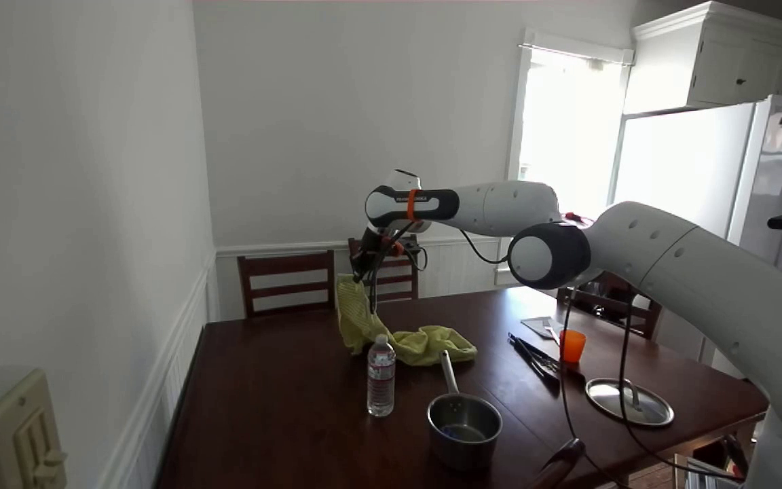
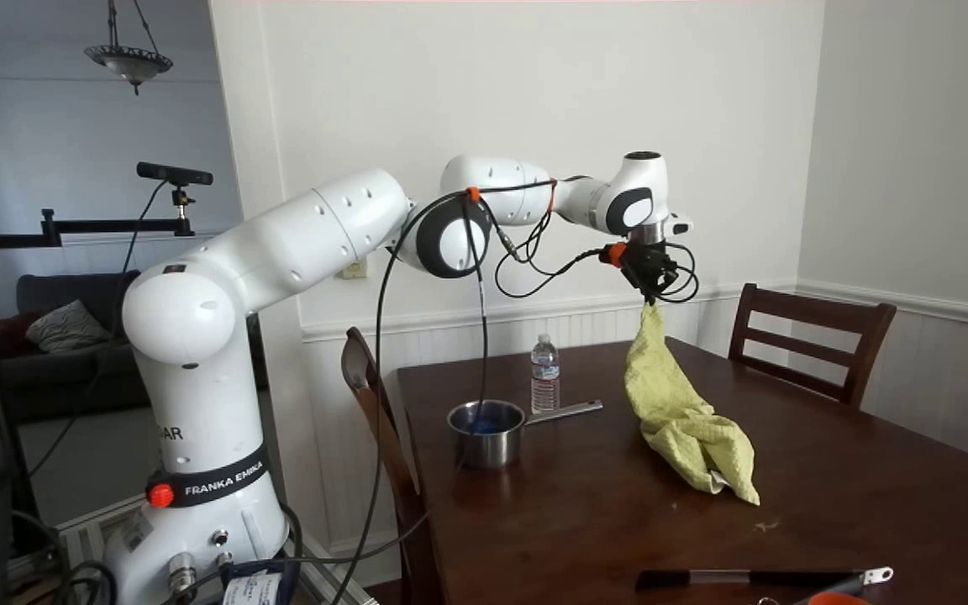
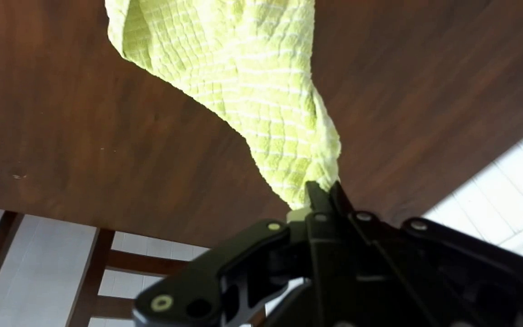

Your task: Pick up the light green towel and spread it evenly on the table

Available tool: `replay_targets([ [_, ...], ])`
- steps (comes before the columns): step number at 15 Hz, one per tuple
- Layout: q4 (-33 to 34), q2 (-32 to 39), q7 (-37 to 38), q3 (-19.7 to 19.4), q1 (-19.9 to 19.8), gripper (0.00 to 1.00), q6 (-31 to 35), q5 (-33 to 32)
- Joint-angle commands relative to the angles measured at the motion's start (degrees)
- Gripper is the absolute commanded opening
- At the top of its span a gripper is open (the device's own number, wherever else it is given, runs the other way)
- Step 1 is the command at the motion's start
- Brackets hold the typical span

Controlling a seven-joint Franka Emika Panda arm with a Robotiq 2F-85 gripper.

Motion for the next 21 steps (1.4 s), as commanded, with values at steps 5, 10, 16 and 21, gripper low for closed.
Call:
replay_targets([
  [5, 0.32, 1.29, -8.13, 7.69, -1.1, 0.01, -0.5, 5.82],
  [10, -1.27, -0.43, -1.21, 1.61, 0.7, 0.5, 1.51, 0.18],
  [16, -4.3, -1.29, 6.46, -8.48, -2.77, 0.91, 3.99, -4.96],
  [21, -11.41, -3.16, 9.23, -12.55, -7.7, 1.0, -1.49, -2.96],
])
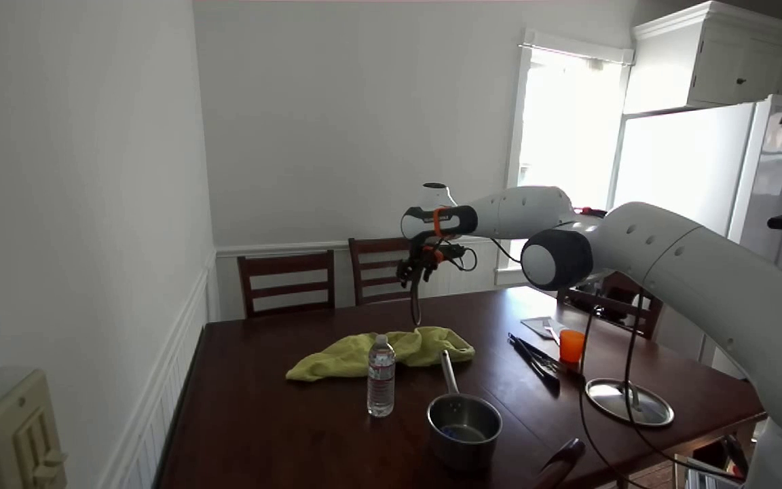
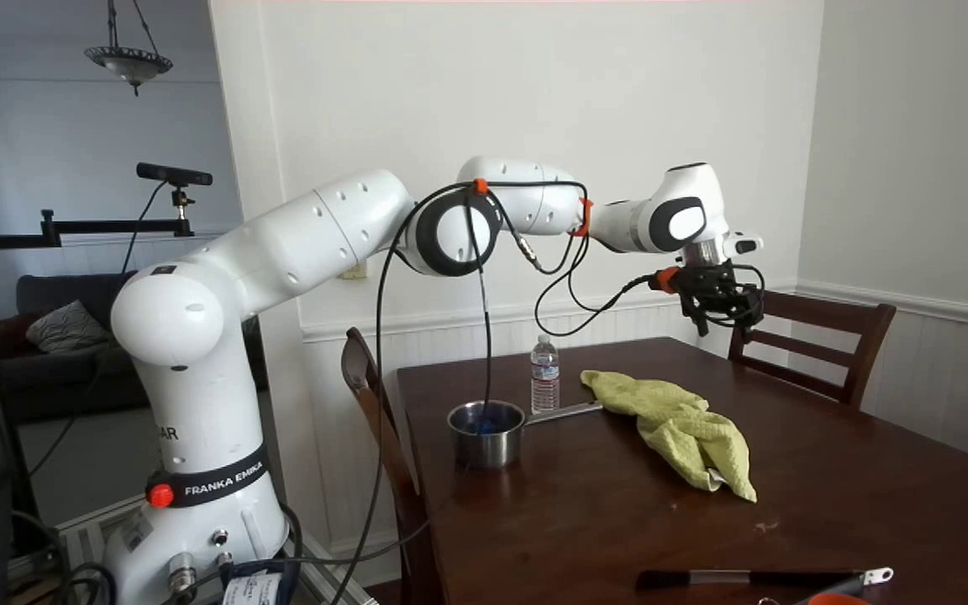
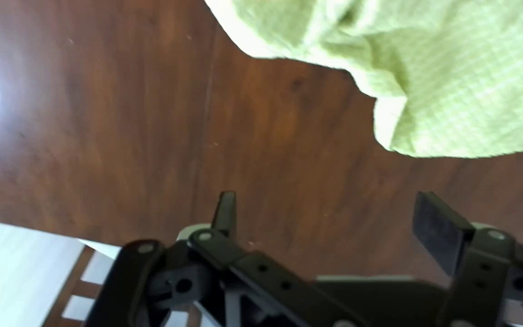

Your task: Pick up the light green towel and spread it evenly on the table

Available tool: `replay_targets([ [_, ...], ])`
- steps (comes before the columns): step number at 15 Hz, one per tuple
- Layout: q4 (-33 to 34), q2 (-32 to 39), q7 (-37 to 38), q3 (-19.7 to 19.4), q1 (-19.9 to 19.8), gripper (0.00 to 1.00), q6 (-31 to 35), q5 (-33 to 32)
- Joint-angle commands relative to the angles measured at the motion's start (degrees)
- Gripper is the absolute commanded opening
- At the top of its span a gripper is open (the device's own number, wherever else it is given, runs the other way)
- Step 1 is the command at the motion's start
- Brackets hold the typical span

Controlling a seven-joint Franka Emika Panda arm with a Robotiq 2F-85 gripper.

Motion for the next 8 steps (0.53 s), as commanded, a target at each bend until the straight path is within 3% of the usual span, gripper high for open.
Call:
replay_targets([
  [1, -9.43, -4.26, 0.09, -0.29, -3.44, 1.0, -2.82, 1.51],
  [3, -14.59, -5.95, -1.92, -0.04, -5.18, 1.0, 0.23, 1.56],
  [7, -24.29, -9.47, -7.41, -0.93, -5.99, 1.0, 14.3, -0.31],
  [8, -15.15, -4.15, -5.31, -0.86, -6.1, 1.0, 7.98, 0.28],
])
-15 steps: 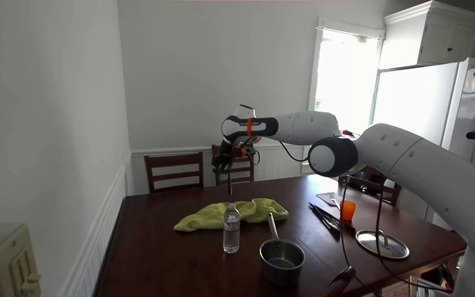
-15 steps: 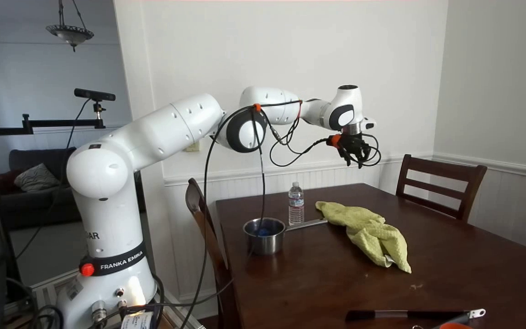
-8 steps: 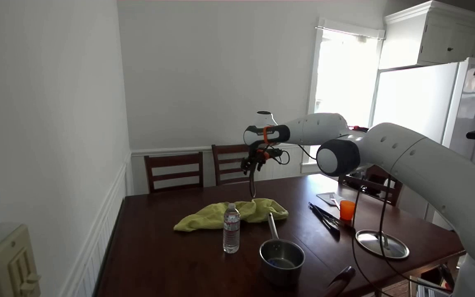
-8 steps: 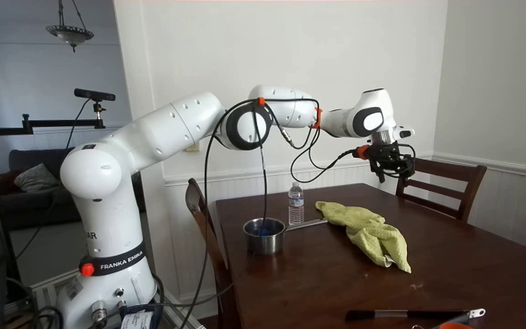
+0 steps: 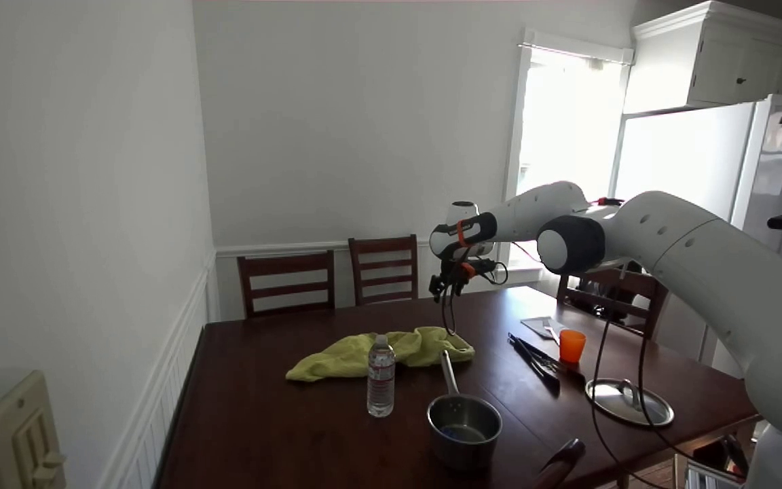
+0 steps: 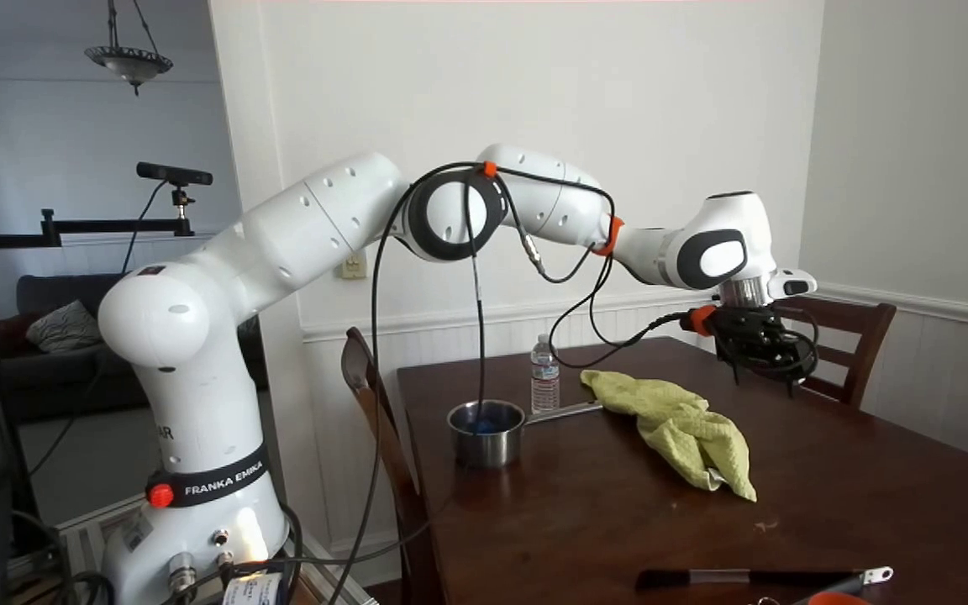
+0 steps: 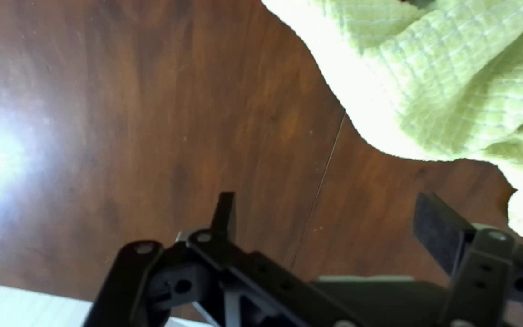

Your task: Pick up the light green towel and spread it evenly on the table

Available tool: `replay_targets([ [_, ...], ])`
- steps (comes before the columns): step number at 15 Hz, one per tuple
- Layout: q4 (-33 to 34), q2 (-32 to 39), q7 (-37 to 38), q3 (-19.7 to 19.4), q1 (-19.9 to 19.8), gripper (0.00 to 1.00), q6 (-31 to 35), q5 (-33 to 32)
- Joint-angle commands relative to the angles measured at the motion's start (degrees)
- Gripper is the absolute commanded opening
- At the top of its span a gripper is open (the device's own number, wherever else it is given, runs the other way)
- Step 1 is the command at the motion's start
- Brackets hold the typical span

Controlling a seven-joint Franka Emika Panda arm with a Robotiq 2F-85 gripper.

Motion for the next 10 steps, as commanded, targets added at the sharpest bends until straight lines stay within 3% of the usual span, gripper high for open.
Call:
replay_targets([
  [1, -0.83, -0.3, -0.18, -0.05, -0.04, 1.0, 0.98, 0.0],
  [4, -0.83, -0.26, -0.15, -0.02, 0.2, 1.0, 0.83, 0.0],
  [5, 0.93, 0.37, -1.36, -0.66, 2.13, 1.0, -2.0, -2.12],
  [6, 0.1, -0.46, -4.16, -0.55, 2.4, 1.0, -4.91, -3.35],
  [10, -10.33, -6.26, -18.56, 2.51, -0.02, 1.0, -3.52, -2.2],
])
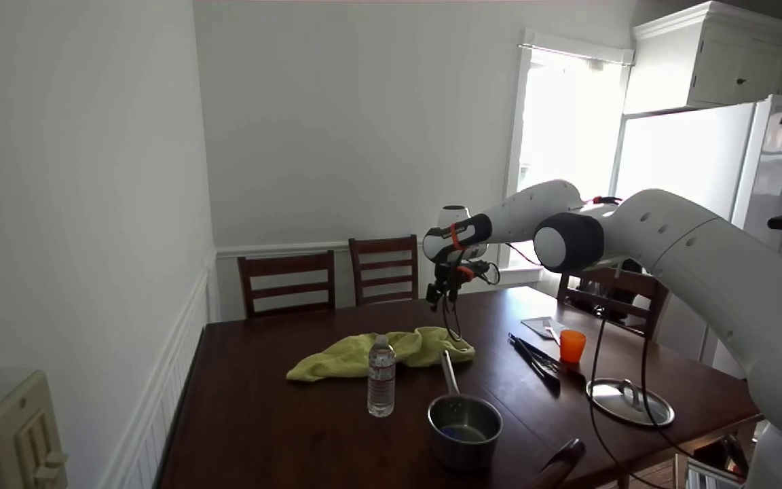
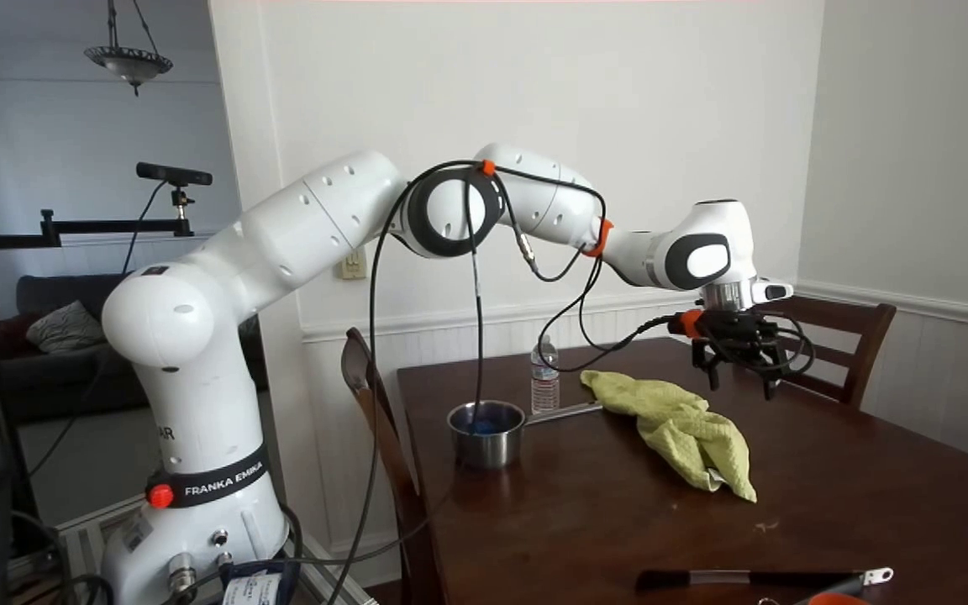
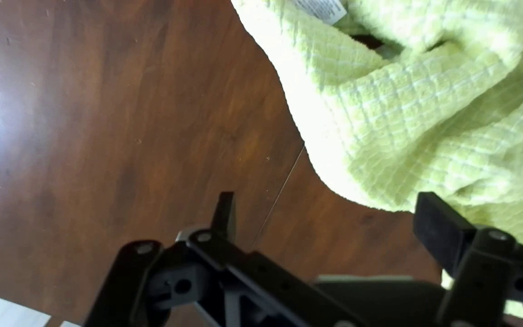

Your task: Pick up the light green towel and spread it evenly on the table

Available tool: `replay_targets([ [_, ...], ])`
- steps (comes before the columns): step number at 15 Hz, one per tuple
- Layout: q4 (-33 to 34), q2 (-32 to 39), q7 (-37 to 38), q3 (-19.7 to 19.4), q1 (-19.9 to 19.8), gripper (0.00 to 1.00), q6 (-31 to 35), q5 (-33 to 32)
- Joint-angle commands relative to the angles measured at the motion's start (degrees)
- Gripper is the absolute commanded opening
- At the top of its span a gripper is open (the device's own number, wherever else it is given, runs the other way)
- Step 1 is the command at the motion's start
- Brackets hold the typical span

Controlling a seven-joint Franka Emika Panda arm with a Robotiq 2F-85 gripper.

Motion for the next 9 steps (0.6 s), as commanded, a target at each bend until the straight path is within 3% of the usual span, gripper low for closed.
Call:
replay_targets([
  [1, -10.39, -6.46, -12.51, 1.34, -2.17, 1.0, 0.05, -1.01],
  [9, -29.35, -13.85, -38.86, -0.36, -5.68, 1.0, 9.1, -4.37],
])
